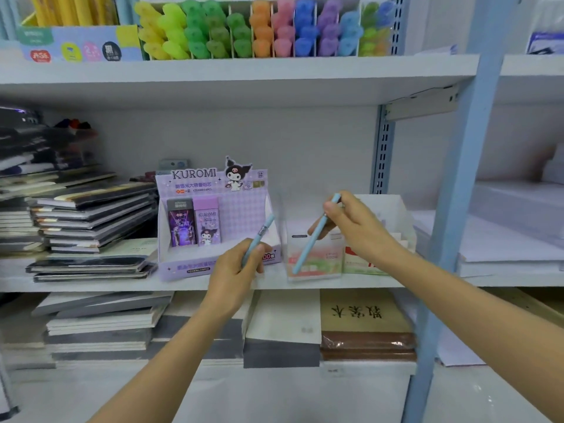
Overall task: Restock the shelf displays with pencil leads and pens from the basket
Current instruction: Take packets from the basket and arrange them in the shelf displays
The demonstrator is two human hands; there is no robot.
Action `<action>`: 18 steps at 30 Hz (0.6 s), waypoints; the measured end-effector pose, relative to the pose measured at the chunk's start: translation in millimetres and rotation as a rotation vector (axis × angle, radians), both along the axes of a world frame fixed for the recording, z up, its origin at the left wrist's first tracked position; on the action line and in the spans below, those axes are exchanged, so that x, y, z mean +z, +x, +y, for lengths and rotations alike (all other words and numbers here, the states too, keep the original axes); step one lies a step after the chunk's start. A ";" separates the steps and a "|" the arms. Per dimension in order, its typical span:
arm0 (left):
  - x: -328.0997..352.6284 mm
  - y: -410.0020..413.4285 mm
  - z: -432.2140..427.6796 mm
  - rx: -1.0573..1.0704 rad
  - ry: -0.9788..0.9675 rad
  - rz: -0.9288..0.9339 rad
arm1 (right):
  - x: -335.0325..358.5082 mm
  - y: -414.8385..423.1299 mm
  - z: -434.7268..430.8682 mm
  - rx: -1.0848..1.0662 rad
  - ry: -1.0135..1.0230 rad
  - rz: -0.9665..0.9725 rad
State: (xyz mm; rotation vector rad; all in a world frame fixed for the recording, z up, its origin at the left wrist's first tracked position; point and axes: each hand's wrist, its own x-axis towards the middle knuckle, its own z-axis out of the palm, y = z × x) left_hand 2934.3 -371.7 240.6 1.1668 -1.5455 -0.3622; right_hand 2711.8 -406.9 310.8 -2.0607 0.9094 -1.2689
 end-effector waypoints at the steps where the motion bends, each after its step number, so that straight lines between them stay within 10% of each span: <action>1: 0.1 0.1 -0.1 0.021 -0.031 0.013 | 0.0 -0.2 0.4 0.014 -0.003 -0.004; 10: 38.7 -12.8 -1.5 -0.128 -0.075 0.242 | 71.7 -7.8 -23.4 0.004 -0.127 -0.436; 18: 54.7 -27.3 -31.6 -0.015 0.179 0.203 | 48.8 21.0 -59.9 -0.109 -0.013 0.027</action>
